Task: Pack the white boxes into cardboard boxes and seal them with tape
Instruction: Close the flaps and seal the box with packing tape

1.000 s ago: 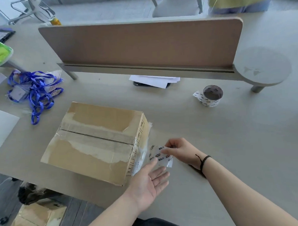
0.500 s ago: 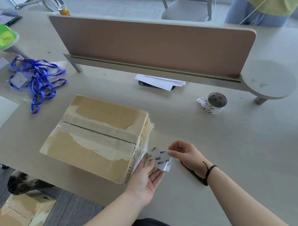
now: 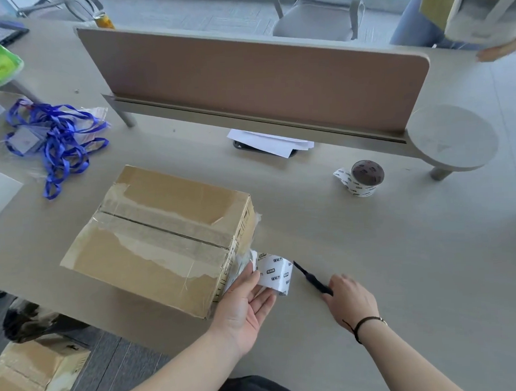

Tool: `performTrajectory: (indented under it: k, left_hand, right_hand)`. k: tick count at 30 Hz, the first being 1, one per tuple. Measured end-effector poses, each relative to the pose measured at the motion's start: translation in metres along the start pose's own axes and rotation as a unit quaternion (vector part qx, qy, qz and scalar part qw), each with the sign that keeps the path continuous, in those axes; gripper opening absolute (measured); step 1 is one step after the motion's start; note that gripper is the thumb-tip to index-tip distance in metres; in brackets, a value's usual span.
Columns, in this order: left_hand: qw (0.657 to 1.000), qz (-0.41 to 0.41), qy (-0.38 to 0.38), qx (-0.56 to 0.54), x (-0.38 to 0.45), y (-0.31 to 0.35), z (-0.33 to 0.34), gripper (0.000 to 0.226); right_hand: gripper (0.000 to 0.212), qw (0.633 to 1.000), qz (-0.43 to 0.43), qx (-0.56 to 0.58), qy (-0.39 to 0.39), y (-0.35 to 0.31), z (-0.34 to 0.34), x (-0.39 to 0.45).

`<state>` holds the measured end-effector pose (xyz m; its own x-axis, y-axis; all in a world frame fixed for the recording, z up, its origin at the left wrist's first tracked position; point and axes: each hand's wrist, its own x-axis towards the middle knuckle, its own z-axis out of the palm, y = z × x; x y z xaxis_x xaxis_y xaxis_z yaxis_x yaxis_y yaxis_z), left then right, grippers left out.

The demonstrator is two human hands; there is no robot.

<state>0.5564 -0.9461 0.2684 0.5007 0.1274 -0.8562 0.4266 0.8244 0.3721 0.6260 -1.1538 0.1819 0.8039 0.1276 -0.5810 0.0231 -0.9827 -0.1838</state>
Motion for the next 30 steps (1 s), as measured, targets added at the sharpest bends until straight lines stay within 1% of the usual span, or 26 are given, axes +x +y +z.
performTrajectory:
  k: [2, 4, 5, 7, 9, 11, 13, 15, 19, 22, 25, 30]
  left_hand:
    - [1.0, -0.005, 0.005, -0.007, 0.0, 0.001, -0.001, 0.031]
    - [1.0, -0.011, 0.003, -0.006, 0.001, 0.002, -0.002, 0.031]
    - [1.0, -0.013, 0.001, -0.005, 0.002, 0.003, -0.002, 0.03]
    - [1.0, -0.017, 0.0, -0.001, 0.003, 0.004, -0.002, 0.031]
    - [1.0, -0.019, -0.001, 0.004, 0.003, 0.005, -0.002, 0.032]
    - [1.0, -0.021, -0.004, 0.01, 0.003, 0.006, -0.002, 0.031]
    - [1.0, -0.023, -0.005, 0.015, 0.003, 0.007, -0.002, 0.03]
    - [1.0, -0.026, -0.005, 0.009, 0.003, 0.007, -0.001, 0.029]
    - [0.999, -0.033, -0.004, 0.004, 0.003, 0.007, -0.001, 0.029]
    - [0.999, -0.035, -0.001, 0.01, 0.004, 0.008, -0.004, 0.032]
    - [0.999, -0.036, -0.002, 0.008, 0.004, 0.008, -0.005, 0.033]
    - [0.999, -0.034, -0.003, 0.003, 0.003, 0.008, -0.005, 0.031]
  right_hand:
    - [0.015, 1.0, -0.005, -0.016, -0.004, -0.002, -0.003, 0.003]
    - [0.015, 1.0, 0.003, 0.0, -0.008, 0.0, -0.009, 0.009]
    - [0.016, 1.0, 0.008, 0.027, -0.01, 0.002, -0.013, 0.012]
    - [0.012, 0.989, 0.019, 0.144, -0.013, 0.004, -0.02, 0.017]
    - [0.002, 0.957, 0.024, 0.288, -0.004, -0.002, -0.031, 0.018]
    - [0.009, 0.919, 0.015, 0.393, 0.013, -0.014, -0.049, 0.016]
    - [0.014, 0.885, -0.014, 0.465, 0.021, -0.027, -0.072, 0.01]
    - [0.015, 0.855, -0.054, 0.515, 0.021, -0.039, -0.095, 0.002]
    - [0.01, 0.806, -0.108, 0.582, 0.032, -0.051, -0.124, -0.012]
    - [0.012, 0.779, -0.126, 0.614, -0.006, -0.054, -0.132, -0.016]
    - [0.011, 0.773, -0.128, 0.62, -0.036, -0.059, -0.136, -0.018]
    - [0.007, 0.755, -0.125, 0.642, -0.043, -0.069, -0.136, -0.019]
